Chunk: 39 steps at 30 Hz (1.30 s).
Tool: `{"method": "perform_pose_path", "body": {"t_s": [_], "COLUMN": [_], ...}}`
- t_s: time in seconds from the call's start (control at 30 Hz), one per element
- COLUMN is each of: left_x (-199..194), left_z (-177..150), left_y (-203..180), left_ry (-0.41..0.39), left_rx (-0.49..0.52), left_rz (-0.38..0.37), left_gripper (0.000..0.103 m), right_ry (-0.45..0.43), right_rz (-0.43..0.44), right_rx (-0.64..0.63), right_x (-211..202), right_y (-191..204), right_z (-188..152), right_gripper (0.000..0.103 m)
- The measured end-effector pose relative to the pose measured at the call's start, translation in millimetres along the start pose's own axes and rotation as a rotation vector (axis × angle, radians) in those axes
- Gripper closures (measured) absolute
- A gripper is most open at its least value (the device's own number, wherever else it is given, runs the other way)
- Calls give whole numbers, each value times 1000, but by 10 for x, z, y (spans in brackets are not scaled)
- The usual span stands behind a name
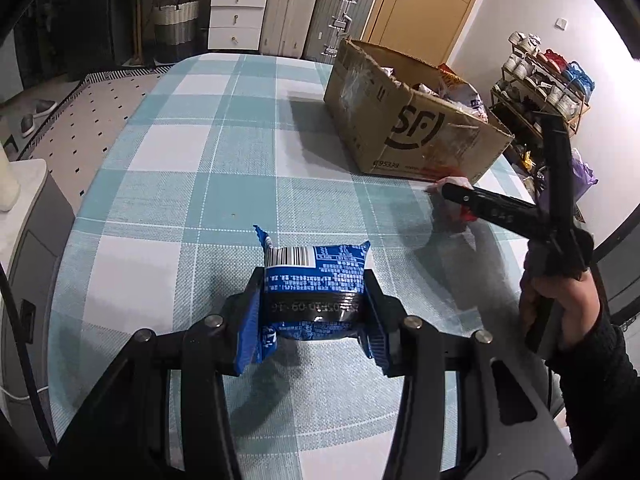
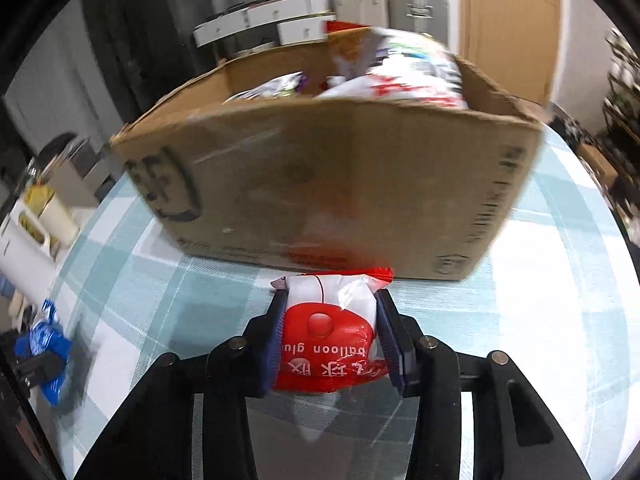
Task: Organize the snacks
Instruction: 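Grasp the red-white balloon gum pack with the right tool while the left tool holds the biscuit pack, then carry the blue biscuit pack and red gum pack over the box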
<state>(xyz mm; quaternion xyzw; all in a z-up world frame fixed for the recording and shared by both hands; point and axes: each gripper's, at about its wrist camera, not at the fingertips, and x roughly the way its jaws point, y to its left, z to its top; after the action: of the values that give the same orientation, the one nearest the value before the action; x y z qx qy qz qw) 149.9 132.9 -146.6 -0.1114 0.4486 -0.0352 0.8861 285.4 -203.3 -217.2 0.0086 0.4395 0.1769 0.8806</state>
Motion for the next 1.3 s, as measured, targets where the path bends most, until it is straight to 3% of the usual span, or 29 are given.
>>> {"method": "perform_pose_path", "body": {"t_s": [0.3,0.6,0.87,1.1,1.3], "left_x": [-179,-287,-306,-296,-348], "left_z": [2,-34,-45,153,458], "left_y": [-235,-532,-773,-848,-882], "left_ry": [-21,-31,-27,-36,-72], "left_rx": [31,76,120,130,148], "left_rz": [-12,-28,-54,-75,-81], "left_gripper": [60,60,60,60,60], "right_ry": [-56,-78,-111,-184,-226], "right_rz": [71,112,180,200,233], "right_rx": [9,-26,21,-4,-21], "right_x": [-493,-917,-1208,-1589,-1840], "right_y": [-109,-34,-29,-46,-11], "right_z": [-128,-544,-794,-678,-385], "right_gripper": [61,61,61,61,61]}}
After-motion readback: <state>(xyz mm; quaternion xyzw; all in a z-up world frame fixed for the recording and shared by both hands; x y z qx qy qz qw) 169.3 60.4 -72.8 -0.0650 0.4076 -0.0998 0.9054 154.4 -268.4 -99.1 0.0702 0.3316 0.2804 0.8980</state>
